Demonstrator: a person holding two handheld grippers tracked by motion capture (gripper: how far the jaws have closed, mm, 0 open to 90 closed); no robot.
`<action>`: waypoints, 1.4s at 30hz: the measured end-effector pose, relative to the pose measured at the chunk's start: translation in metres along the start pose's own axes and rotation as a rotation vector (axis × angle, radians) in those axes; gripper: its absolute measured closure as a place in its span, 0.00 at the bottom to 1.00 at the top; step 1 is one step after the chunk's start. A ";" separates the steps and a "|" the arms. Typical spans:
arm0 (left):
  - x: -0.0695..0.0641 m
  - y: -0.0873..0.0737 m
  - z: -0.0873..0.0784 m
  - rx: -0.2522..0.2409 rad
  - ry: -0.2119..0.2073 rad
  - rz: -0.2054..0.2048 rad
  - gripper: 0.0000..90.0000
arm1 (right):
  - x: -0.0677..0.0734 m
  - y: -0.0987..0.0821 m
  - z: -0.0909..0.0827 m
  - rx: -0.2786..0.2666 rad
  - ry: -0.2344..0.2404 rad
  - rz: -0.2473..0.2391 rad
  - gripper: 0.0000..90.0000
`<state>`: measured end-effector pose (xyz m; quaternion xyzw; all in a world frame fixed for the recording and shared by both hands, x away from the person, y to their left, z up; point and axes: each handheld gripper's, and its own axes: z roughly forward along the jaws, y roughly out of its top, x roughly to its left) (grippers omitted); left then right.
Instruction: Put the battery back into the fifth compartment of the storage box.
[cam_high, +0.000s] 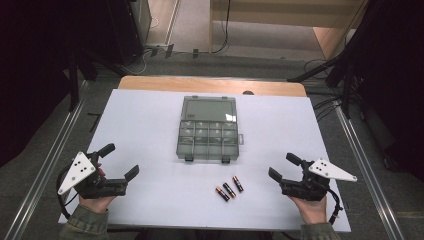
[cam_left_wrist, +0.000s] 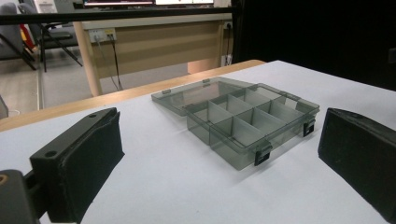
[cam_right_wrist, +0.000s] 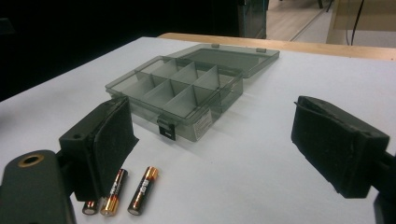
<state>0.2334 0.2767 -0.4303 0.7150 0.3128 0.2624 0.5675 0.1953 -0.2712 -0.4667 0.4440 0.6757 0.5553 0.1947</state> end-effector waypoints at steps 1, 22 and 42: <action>0.000 0.000 0.000 0.000 0.000 0.000 0.00 | 0.000 0.000 0.000 -0.003 -0.001 0.000 0.15; -0.001 0.000 -0.001 0.000 0.006 0.007 0.00 | -0.004 0.004 -0.001 -0.015 0.003 0.006 0.15; -0.004 -0.002 0.003 0.032 -0.003 0.028 0.00 | 0.010 0.009 0.024 0.244 0.015 -0.084 0.15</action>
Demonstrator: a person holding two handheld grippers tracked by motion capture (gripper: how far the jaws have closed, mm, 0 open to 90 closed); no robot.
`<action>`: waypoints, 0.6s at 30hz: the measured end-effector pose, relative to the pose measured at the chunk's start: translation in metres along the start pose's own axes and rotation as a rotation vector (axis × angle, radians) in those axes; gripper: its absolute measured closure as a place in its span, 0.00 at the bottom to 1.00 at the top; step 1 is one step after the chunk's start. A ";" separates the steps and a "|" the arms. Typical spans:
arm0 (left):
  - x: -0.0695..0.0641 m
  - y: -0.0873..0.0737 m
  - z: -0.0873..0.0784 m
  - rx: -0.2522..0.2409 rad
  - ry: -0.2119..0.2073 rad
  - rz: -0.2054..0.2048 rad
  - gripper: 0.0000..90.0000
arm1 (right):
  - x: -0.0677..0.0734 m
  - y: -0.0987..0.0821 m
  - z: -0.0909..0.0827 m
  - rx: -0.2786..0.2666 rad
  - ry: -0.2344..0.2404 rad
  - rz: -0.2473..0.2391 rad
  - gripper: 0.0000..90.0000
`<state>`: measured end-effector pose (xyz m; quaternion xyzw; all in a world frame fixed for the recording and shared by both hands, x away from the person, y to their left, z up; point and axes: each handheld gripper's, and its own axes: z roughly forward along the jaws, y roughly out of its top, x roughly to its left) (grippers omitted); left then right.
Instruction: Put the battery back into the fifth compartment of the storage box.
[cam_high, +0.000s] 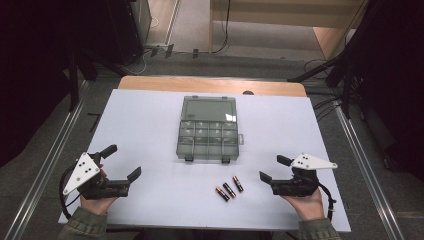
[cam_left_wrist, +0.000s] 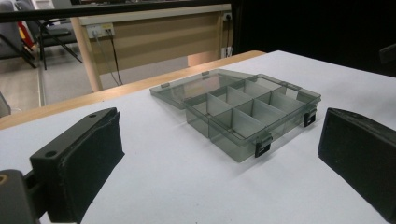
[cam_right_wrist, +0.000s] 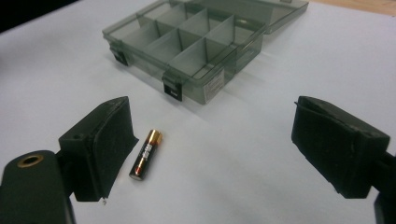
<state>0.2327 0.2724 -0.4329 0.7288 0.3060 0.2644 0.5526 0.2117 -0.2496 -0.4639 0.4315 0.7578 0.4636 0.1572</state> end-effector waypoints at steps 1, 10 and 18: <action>0.000 0.000 0.000 0.002 0.001 0.000 0.00 | 0.003 0.000 0.003 0.021 0.000 -0.011 0.15; 0.000 0.000 0.002 0.010 0.006 0.004 0.00 | 0.017 0.003 0.017 0.116 0.010 -0.061 0.15; 0.000 -0.001 0.003 0.011 0.005 0.006 0.00 | 0.028 0.006 0.038 0.224 0.026 0.001 0.19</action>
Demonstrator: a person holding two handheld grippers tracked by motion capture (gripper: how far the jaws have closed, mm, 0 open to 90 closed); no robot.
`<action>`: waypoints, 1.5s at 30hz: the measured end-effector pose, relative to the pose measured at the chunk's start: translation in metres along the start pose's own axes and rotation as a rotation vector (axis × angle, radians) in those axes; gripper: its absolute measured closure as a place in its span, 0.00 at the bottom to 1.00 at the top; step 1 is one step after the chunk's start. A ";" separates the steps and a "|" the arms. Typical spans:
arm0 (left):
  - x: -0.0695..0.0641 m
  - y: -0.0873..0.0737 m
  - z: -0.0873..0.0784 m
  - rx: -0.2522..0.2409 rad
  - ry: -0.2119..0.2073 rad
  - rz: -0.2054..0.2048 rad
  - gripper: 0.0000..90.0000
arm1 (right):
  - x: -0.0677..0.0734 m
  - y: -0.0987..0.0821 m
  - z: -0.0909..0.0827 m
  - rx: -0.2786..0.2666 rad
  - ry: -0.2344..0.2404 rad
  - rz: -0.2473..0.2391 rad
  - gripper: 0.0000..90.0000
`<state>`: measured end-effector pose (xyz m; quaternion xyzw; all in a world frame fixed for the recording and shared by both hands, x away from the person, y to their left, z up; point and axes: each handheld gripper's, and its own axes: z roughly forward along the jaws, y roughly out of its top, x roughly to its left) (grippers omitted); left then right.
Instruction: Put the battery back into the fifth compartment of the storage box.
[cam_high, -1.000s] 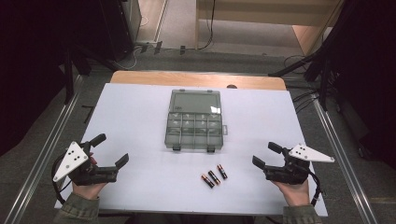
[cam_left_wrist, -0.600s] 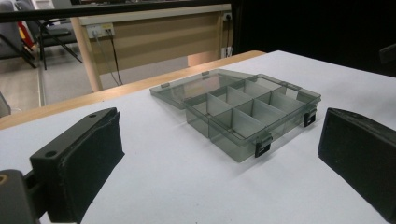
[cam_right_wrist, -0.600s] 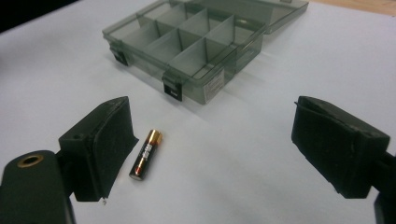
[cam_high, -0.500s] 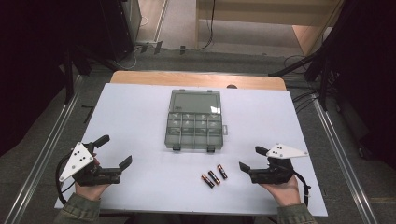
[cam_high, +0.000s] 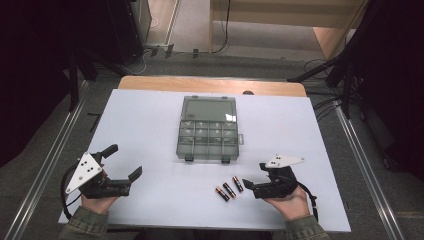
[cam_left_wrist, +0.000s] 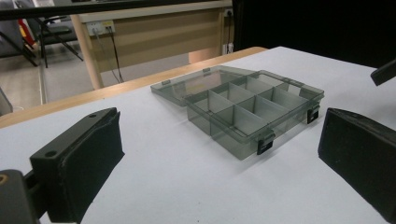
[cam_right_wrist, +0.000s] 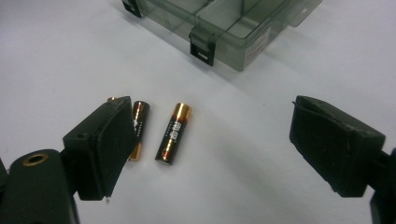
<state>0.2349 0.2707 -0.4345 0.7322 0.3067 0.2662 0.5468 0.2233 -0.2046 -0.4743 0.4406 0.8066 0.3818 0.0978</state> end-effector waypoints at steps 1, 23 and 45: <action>0.000 0.000 0.000 0.000 -0.002 0.000 0.00 | 0.002 0.001 0.003 0.014 -0.007 0.002 0.20; 0.000 0.000 0.003 0.019 -0.006 -0.005 0.00 | 0.025 0.011 0.041 0.240 -0.015 -0.003 0.50; 0.003 0.000 0.004 0.028 -0.007 0.003 0.00 | 0.029 0.016 0.049 0.313 -0.049 0.012 0.87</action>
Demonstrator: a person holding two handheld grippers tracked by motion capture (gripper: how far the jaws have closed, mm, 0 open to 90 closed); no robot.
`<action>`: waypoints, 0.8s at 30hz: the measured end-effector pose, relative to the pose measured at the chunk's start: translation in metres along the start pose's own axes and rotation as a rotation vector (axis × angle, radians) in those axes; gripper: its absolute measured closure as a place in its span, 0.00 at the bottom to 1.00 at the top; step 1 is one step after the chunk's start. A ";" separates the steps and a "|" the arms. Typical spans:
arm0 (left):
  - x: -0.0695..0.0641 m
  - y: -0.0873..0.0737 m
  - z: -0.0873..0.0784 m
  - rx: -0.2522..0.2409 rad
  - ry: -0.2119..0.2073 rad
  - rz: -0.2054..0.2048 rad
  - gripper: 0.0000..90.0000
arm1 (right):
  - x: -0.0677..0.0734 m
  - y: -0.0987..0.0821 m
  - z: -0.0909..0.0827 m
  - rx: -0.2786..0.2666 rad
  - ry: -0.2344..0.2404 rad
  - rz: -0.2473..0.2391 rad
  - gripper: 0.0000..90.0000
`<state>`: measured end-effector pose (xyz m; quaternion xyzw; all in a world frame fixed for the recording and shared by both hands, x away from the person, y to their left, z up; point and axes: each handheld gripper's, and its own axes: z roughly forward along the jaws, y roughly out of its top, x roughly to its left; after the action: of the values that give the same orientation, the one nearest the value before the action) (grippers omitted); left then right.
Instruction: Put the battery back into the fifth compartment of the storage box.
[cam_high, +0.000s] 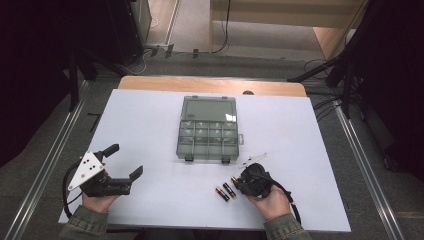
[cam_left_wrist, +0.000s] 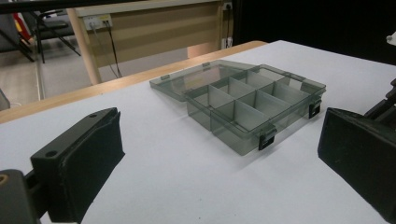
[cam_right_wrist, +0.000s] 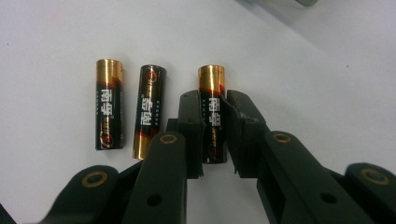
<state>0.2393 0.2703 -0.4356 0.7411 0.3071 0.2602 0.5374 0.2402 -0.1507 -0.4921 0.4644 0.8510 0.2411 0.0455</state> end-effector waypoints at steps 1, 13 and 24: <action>0.000 0.000 0.000 -0.001 0.000 -0.001 0.00 | 0.000 0.000 0.000 -0.001 0.000 0.003 0.87; 0.000 0.000 0.000 -0.005 -0.001 -0.002 0.00 | -0.005 0.000 -0.010 -0.041 0.002 0.051 0.87; 0.001 0.000 -0.002 -0.011 0.001 -0.009 0.00 | -0.004 0.012 -0.019 -0.100 0.077 0.117 0.87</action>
<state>0.2390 0.2720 -0.4347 0.7367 0.3090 0.2598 0.5425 0.2458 -0.1555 -0.4704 0.5010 0.8103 0.3032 0.0219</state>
